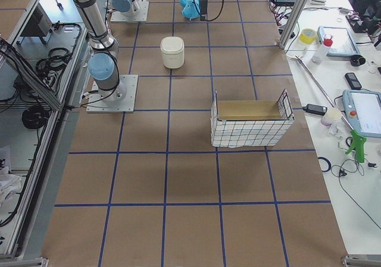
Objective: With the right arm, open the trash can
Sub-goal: 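Move the right gripper forward toward the white trash can lid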
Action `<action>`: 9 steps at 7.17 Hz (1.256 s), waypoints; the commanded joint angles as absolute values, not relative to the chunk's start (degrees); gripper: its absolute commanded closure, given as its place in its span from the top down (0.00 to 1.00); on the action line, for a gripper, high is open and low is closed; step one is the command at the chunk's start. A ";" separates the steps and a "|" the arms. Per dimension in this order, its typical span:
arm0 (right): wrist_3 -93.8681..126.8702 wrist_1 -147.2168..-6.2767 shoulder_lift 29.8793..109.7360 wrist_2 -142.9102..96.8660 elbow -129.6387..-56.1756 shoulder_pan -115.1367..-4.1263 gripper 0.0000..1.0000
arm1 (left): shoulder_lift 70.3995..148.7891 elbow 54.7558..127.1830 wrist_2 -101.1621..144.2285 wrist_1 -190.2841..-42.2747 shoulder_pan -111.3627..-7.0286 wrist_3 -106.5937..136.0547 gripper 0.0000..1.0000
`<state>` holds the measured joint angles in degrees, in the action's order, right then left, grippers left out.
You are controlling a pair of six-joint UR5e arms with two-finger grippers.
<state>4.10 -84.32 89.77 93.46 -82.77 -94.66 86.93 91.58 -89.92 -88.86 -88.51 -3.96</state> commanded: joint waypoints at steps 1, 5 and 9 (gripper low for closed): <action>4.13 -87.43 89.65 93.25 -82.71 -94.66 1.00 | 86.92 91.58 -89.91 -88.86 -88.51 -3.96 1.00; 4.22 -87.19 89.65 93.43 -83.23 -94.83 0.99 | 86.92 91.58 -90.00 -88.86 -88.51 -3.96 1.00; 4.92 -84.48 89.74 93.34 -85.24 -96.40 0.27 | 86.92 91.58 -89.91 -88.86 -88.51 -3.96 1.00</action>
<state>4.43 -86.09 89.66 93.43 -84.08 -95.40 86.92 91.58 -89.91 -88.86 -88.50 -3.96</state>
